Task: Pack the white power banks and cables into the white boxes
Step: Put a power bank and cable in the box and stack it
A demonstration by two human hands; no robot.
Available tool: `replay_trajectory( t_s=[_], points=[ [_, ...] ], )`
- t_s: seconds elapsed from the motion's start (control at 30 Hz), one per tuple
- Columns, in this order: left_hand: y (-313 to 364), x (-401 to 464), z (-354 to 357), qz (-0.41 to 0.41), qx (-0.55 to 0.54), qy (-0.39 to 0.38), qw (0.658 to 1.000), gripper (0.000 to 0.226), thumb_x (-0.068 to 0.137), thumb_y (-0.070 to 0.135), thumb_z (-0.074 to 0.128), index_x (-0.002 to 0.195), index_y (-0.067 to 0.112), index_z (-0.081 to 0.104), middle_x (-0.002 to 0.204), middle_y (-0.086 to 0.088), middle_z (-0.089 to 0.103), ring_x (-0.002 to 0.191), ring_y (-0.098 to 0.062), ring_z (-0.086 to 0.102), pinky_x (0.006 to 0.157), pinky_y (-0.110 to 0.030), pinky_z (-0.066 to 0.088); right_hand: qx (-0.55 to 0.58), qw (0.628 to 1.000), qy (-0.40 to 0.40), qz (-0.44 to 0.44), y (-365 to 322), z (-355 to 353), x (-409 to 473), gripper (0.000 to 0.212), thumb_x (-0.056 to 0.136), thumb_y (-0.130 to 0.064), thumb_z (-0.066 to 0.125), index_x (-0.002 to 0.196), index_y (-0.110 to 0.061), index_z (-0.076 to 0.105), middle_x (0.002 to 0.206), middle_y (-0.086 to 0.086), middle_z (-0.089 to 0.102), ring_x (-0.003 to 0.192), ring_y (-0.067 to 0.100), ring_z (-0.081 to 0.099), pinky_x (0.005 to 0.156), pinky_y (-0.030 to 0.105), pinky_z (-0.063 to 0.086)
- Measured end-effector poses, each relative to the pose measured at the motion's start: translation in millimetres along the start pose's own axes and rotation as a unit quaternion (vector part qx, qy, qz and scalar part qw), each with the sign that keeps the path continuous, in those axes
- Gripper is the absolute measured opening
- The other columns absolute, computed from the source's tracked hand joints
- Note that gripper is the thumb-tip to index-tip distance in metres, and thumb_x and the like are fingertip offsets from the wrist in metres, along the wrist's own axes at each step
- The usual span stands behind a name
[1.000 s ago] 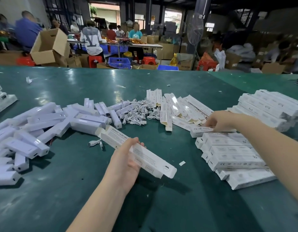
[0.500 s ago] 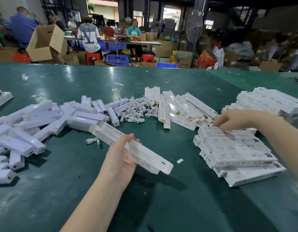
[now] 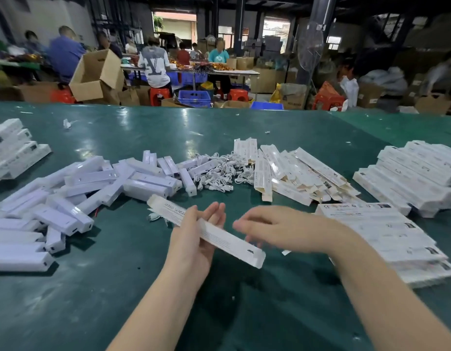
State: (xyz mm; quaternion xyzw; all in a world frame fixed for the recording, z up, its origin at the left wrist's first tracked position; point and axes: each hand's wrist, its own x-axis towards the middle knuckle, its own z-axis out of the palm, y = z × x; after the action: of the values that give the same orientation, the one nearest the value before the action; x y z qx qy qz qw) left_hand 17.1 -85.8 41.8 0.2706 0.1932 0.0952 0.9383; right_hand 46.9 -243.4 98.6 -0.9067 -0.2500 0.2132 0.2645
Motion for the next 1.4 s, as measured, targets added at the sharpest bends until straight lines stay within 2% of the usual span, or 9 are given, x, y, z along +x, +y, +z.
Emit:
replay_trajectory(
  t_s=[0.1, 0.2, 0.3, 0.47, 0.57, 0.7, 0.87, 1.0, 1.4],
  points=[
    [8.9, 3.7, -2.3, 0.032, -0.007, 0.012, 0.999, 0.008, 0.095, 0.004, 0.043, 0.095, 0.006, 0.051, 0.087, -0.014, 0.075, 0.079, -0.022, 0.074, 0.075, -0.032, 0.057, 0.094, 0.994, -0.045, -0.019, -10.0, 32.4, 13.4, 0.037, 0.097, -0.048, 0.05, 0.117, -0.018, 0.058, 0.1, 0.004, 0.071, 0.085, 0.019, 0.071, 0.084, 0.039, 0.059],
    [10.7, 7.6, -6.8, 0.041, 0.027, 0.014, 0.999, 0.01, 0.095, 0.012, 0.052, 0.097, 0.004, 0.057, 0.085, -0.008, 0.075, 0.076, -0.014, 0.073, 0.069, -0.027, 0.057, 0.186, 0.978, 0.047, -0.077, -5.7, 49.0, 23.1, 0.02, 0.095, -0.028, 0.062, 0.113, -0.019, 0.065, 0.088, 0.0, 0.069, 0.072, 0.012, 0.065, 0.075, 0.033, 0.059],
    [9.0, 7.1, -9.6, 0.037, 0.032, 0.045, 0.998, 0.023, 0.084, 0.019, 0.073, 0.099, 0.008, 0.059, 0.083, -0.006, 0.072, 0.073, -0.016, 0.073, 0.07, -0.034, 0.059, 0.064, 0.967, 0.195, -0.149, 6.2, 55.1, 27.2, 0.039, 0.086, -0.015, 0.067, 0.119, -0.035, 0.068, 0.096, -0.011, 0.064, 0.087, 0.001, 0.057, 0.083, 0.023, 0.048],
    [6.0, 0.1, -15.5, 0.025, 0.063, 0.057, 0.996, 0.028, 0.076, 0.026, 0.079, 0.094, 0.011, 0.062, 0.072, -0.003, 0.069, 0.062, -0.014, 0.068, 0.06, -0.027, 0.057, -0.084, 0.893, 0.353, -0.267, 8.1, 67.8, 23.2, 0.059, 0.073, 0.01, 0.063, 0.123, -0.021, 0.069, 0.111, 0.003, 0.061, 0.099, 0.02, 0.06, 0.072, 0.042, 0.055],
    [8.6, -2.0, -14.1, 0.004, -0.003, 0.077, 0.997, 0.02, 0.083, 0.019, 0.074, 0.091, 0.007, 0.06, 0.064, -0.004, 0.07, 0.059, -0.014, 0.07, 0.051, -0.025, 0.056, -0.058, 0.901, 0.315, -0.294, 4.2, 72.4, 22.7, 0.067, 0.075, 0.001, 0.068, 0.136, -0.026, 0.058, 0.116, -0.003, 0.057, 0.107, 0.013, 0.057, 0.083, 0.033, 0.054],
    [15.6, -1.8, -8.3, -0.008, -0.073, 0.081, 0.994, 0.019, 0.088, 0.022, 0.07, 0.091, 0.008, 0.058, 0.062, -0.001, 0.067, 0.066, -0.013, 0.07, 0.056, -0.029, 0.059, 0.181, 0.911, 0.274, -0.249, -0.9, 78.5, 18.9, 0.056, 0.077, -0.014, 0.08, 0.127, -0.031, 0.06, 0.108, -0.018, 0.061, 0.108, 0.002, 0.057, 0.092, 0.009, 0.039],
    [19.8, -4.4, -6.7, -0.017, -0.049, 0.079, 0.996, 0.015, 0.091, 0.015, 0.065, 0.088, 0.006, 0.054, 0.057, -0.006, 0.067, 0.051, -0.013, 0.068, 0.049, -0.028, 0.058, 0.134, 0.893, 0.331, -0.274, -7.5, 78.5, 14.9, 0.037, 0.079, -0.003, 0.076, 0.11, -0.02, 0.067, 0.103, -0.015, 0.067, 0.101, 0.005, 0.062, 0.09, 0.016, 0.046],
    [22.6, 0.1, -6.8, -0.024, -0.081, 0.077, 0.993, 0.004, 0.095, 0.006, 0.056, 0.092, 0.004, 0.054, 0.081, -0.011, 0.066, 0.072, -0.017, 0.071, 0.059, -0.03, 0.06, 0.181, 0.911, 0.276, -0.246, -6.1, 71.7, 10.8, 0.039, 0.077, -0.012, 0.078, 0.104, -0.03, 0.056, 0.107, -0.015, 0.064, 0.097, 0.007, 0.063, 0.085, 0.014, 0.047],
    [25.9, 0.2, -4.5, -0.003, -0.077, 0.063, 0.995, 0.009, 0.094, 0.004, 0.053, 0.085, 0.003, 0.054, 0.063, -0.009, 0.069, 0.058, -0.019, 0.071, 0.062, -0.032, 0.061, 0.271, 0.922, 0.178, -0.214, -7.2, 64.5, 7.6, 0.015, 0.089, -0.016, 0.058, 0.081, -0.029, 0.058, 0.093, 0.002, 0.058, 0.081, 0.018, 0.065, 0.068, 0.012, 0.049]
  ],
)
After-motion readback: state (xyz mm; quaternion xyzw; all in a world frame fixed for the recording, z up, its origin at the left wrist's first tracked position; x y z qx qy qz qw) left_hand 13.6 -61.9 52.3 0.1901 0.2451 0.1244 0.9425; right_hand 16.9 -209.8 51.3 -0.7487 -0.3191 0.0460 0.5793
